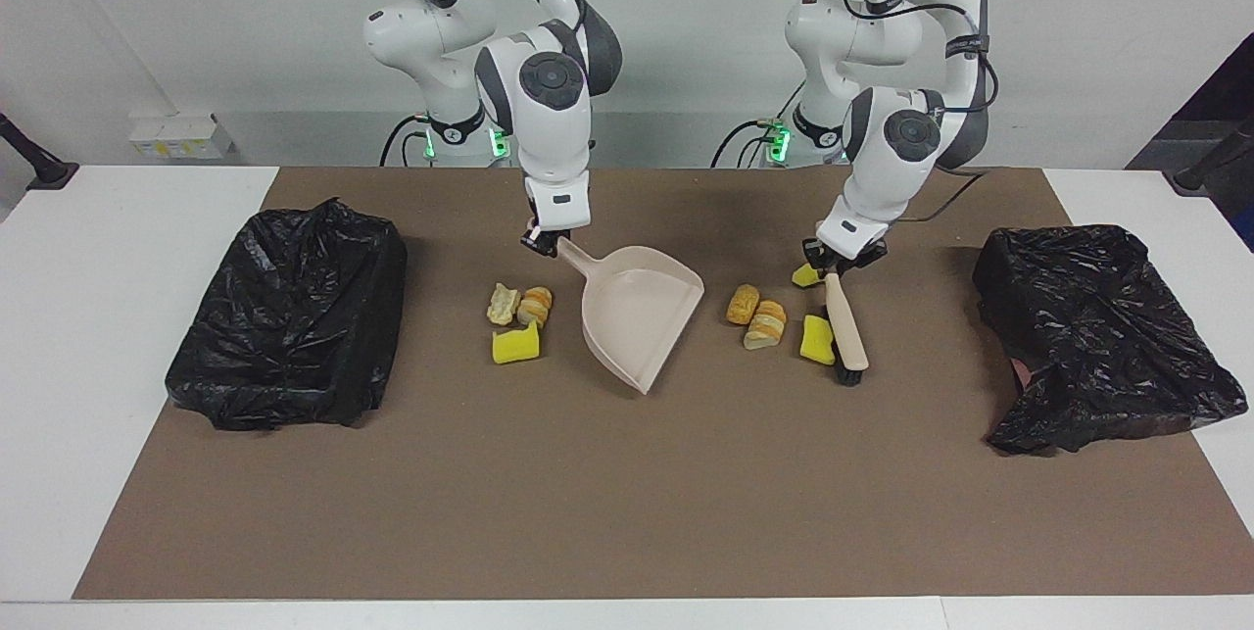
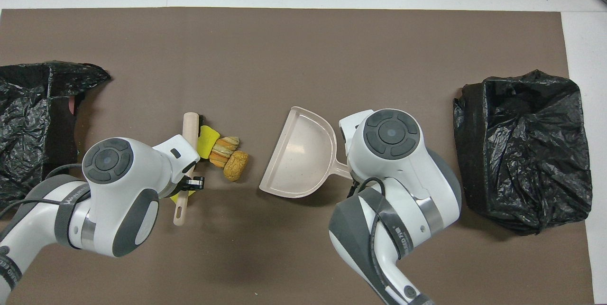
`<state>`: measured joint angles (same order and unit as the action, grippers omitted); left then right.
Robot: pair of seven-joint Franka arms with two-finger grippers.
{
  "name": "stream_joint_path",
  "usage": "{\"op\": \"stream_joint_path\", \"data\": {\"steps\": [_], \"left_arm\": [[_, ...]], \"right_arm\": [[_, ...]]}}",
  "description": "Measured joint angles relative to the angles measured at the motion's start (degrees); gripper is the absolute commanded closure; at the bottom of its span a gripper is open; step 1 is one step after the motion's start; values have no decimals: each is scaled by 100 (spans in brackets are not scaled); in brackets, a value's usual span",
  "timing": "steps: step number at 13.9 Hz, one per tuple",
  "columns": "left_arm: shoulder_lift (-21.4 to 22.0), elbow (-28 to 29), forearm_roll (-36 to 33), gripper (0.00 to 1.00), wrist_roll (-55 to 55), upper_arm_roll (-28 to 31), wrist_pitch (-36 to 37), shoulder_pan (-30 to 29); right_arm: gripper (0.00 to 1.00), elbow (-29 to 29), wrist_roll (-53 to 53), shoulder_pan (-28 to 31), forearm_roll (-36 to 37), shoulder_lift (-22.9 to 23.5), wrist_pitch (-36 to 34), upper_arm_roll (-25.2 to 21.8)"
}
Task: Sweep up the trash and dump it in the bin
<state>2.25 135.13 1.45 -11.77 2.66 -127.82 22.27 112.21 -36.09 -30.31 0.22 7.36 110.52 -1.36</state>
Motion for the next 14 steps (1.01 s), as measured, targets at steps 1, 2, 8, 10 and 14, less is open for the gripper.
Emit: {"op": "stream_joint_path", "data": {"steps": [1,2,8,10,14], "left_arm": [[0,0,2,100,0,4,0,0],[1,0,4,100,0,8,1,0],[17,0,235,100,-659,-9,55,469],[35,-3,673,100,-906,-31,56,940],[95,-42,1039,100,-1188,-56,95,1711]], "right_arm": [[100,12,-186,-36,1,43,13,0],[100,16,-281,-45,1,58,23,0],[100,209,-236,-454,1,143,393,0],[100,264,-199,-505,1,213,486,0],[100,266,-199,-505,1,233,490,-7]]}}
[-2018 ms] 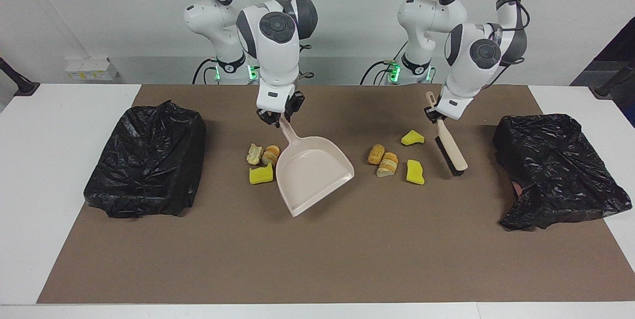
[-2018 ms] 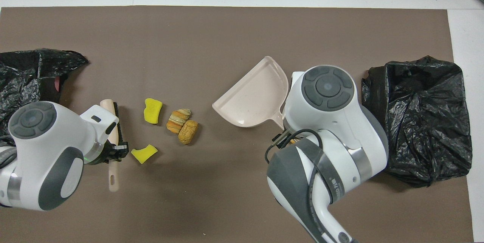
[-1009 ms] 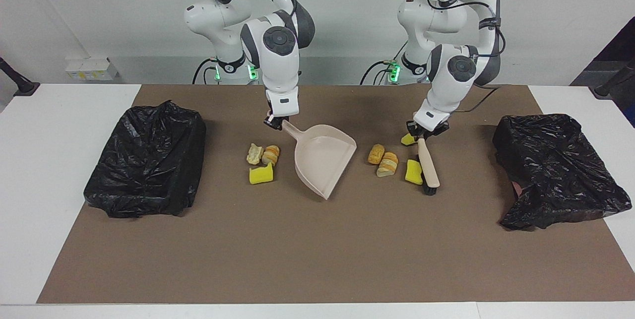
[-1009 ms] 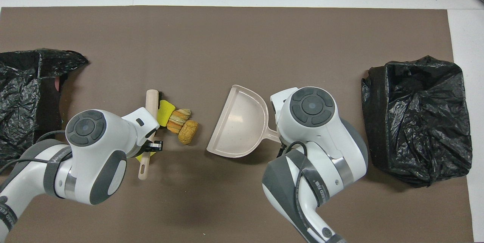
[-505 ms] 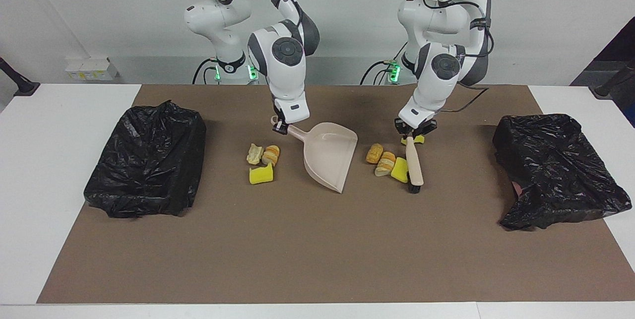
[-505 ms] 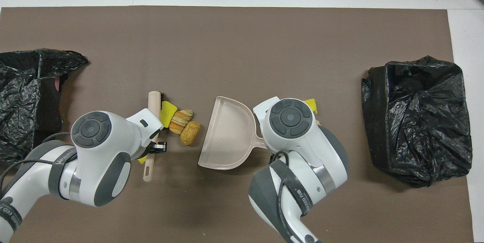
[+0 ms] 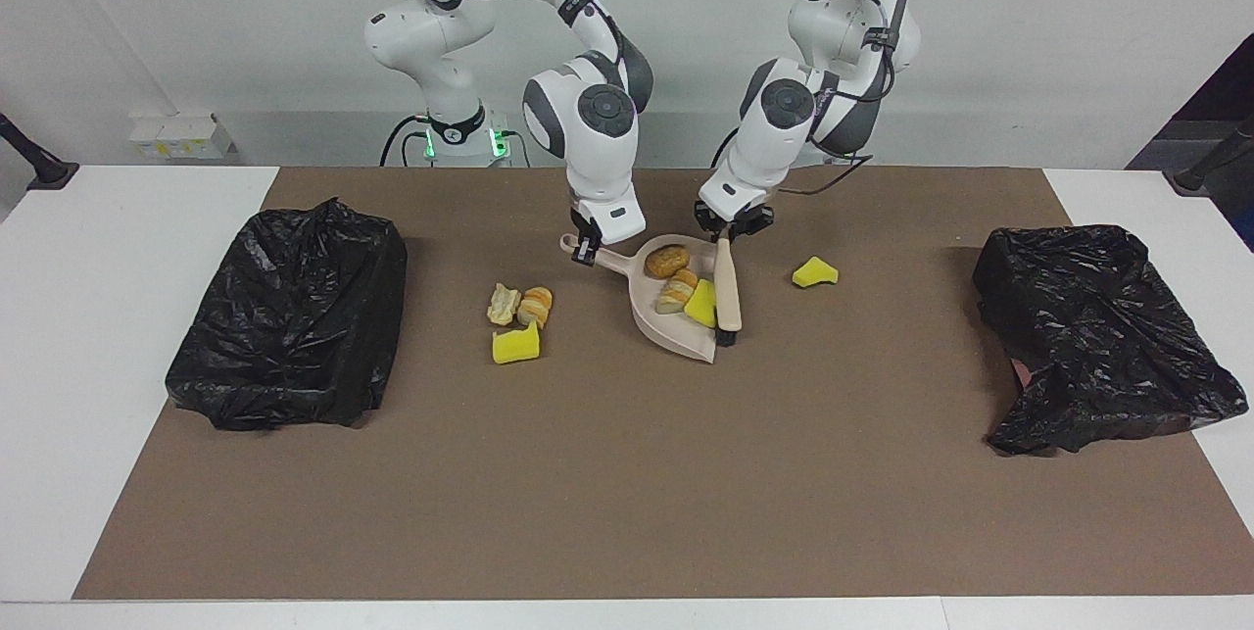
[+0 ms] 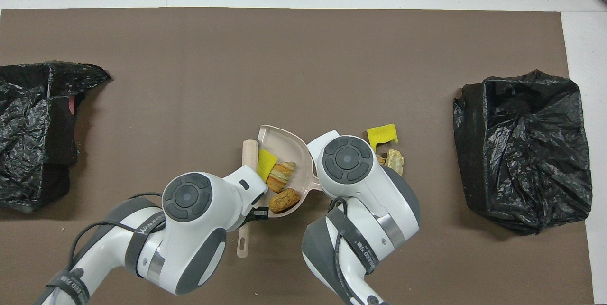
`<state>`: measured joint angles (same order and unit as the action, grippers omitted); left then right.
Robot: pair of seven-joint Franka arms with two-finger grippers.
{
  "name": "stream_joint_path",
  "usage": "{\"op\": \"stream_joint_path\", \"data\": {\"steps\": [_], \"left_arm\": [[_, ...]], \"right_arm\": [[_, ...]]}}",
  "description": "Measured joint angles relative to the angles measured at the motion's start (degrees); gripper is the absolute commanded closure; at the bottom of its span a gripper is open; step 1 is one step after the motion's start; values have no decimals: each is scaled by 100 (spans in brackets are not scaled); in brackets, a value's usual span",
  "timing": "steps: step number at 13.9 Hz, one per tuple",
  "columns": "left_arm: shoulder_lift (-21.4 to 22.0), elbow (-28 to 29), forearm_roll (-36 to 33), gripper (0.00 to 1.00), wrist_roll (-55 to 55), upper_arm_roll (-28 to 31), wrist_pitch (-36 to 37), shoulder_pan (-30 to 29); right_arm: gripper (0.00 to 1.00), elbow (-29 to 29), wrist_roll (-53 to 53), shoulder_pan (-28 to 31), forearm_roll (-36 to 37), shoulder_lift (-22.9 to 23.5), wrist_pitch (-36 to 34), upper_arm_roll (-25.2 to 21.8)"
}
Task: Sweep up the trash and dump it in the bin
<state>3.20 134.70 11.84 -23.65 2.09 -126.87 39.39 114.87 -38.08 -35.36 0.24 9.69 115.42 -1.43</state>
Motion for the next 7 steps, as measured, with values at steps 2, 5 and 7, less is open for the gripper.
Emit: {"op": "stream_joint_path", "data": {"steps": [2,5,7], "left_arm": [[41,-151,10,100,-214,44,252,20],[219,-408,-144,100,-671,195,983,-115],[405,-503,-406,100,-981,219,1543,-359]], "right_arm": [[100,0,0,0,0,0,0,0],[100,0,0,0,0,0,0,0],[100,22,0,4,0,2,35,-4]]}}
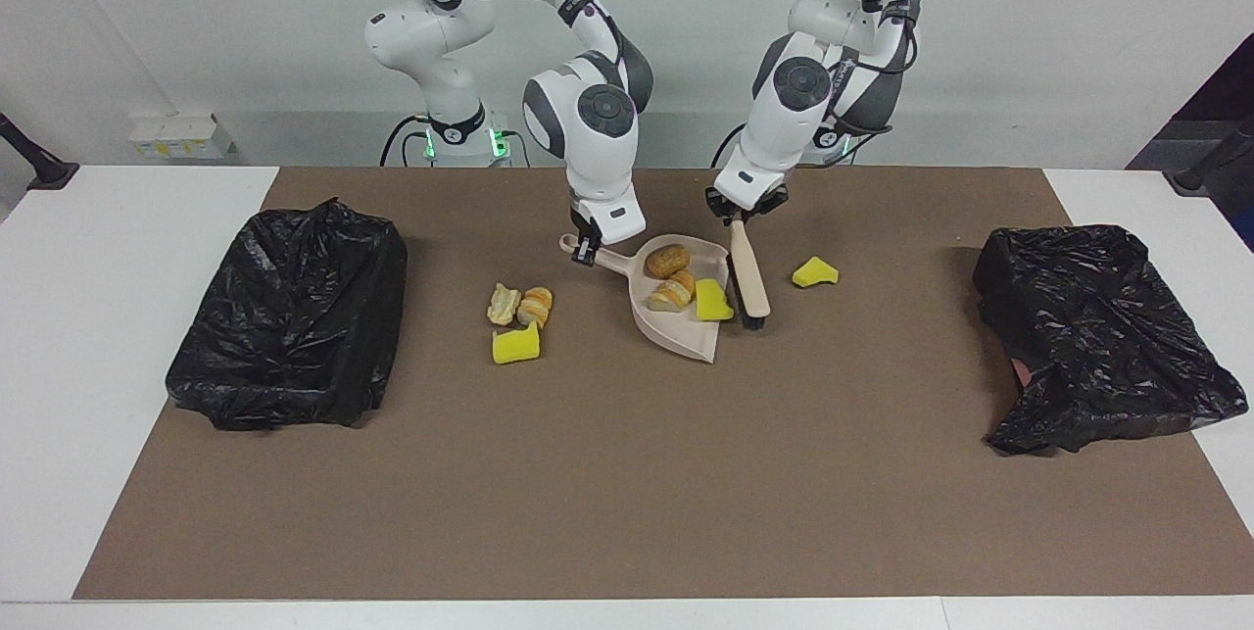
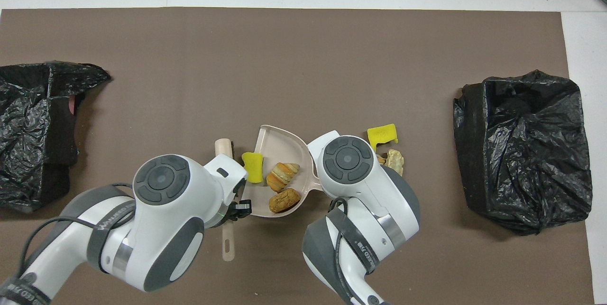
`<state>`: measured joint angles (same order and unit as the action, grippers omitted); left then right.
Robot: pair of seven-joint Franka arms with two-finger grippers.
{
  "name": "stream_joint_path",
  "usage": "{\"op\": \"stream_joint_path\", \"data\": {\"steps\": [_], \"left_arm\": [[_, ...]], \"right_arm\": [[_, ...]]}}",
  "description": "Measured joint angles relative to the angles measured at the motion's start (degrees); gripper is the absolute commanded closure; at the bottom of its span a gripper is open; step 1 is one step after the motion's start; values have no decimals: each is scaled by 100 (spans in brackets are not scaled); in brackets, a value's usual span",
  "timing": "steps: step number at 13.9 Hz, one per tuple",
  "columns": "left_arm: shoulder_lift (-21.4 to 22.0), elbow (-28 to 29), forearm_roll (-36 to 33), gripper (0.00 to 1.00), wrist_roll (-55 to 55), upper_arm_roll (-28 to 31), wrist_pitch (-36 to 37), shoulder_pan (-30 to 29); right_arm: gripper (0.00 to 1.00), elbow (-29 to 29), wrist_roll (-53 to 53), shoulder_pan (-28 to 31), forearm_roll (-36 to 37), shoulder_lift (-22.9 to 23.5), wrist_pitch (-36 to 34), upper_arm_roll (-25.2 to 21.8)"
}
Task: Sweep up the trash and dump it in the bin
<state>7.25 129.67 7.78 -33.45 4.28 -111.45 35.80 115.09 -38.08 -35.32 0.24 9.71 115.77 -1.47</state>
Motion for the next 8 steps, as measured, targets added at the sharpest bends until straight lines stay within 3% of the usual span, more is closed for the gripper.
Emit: {"op": "stream_joint_path", "data": {"steps": [5,8], "left_arm": [[368,90,-361,100,-1889,3,1104,-191],[673,625,-383,100,-2344,4,1169,-298]], "right_arm": [[100,129,0,2,0,2,216,-5],[100,129,0,2,0,2,216,-5]]}}
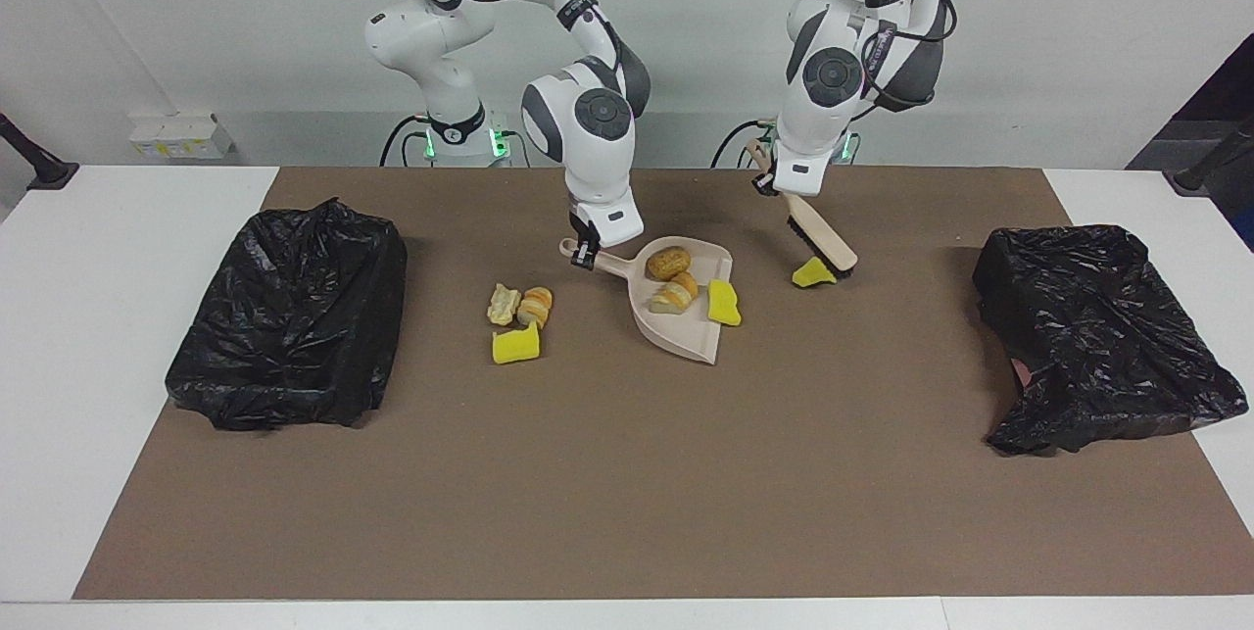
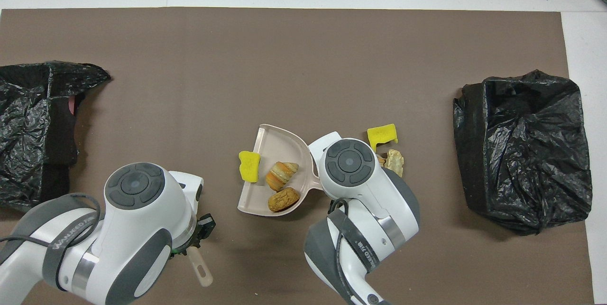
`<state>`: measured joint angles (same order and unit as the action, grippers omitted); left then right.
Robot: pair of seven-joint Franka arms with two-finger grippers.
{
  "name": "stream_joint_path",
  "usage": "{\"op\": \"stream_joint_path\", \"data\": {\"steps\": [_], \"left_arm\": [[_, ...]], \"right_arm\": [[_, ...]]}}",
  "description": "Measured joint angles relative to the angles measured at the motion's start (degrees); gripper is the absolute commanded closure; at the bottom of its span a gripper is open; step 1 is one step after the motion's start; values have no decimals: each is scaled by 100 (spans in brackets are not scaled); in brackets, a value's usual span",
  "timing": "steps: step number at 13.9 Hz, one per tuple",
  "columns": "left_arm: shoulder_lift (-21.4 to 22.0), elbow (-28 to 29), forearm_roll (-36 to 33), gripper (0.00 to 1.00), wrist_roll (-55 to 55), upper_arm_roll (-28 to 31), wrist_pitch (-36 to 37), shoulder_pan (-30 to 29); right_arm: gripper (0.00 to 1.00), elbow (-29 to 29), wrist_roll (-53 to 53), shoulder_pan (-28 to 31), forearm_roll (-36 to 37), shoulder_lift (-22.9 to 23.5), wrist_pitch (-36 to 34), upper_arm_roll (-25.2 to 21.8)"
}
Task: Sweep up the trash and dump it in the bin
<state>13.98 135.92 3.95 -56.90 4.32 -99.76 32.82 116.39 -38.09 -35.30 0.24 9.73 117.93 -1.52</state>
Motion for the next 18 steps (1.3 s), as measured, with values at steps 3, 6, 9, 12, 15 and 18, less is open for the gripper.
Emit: {"op": "stream_joint_path", "data": {"steps": [3,6,9,12,15,18], "left_arm": [[207,669,-1,100,-49,-8,-531,-22],[182,926,-4,100,336,-29,-1189,-23],[78,915,149,100,1433,-26,-1782,-93],[-197,796,492,100,2567,-53,-2207,-98],[-469,579,853,100,3136,-143,-2422,210],[-501,468,938,100,3082,-195,-2462,980]], "right_arm": [[100,0,0,0,0,0,0,0],[100,0,0,0,0,0,0,0],[100,0,0,0,0,0,0,0],[100,1,0,0,0,0,0,0],[100,1,0,0,0,0,0,0],[100,0,0,0,0,0,0,0]]}}
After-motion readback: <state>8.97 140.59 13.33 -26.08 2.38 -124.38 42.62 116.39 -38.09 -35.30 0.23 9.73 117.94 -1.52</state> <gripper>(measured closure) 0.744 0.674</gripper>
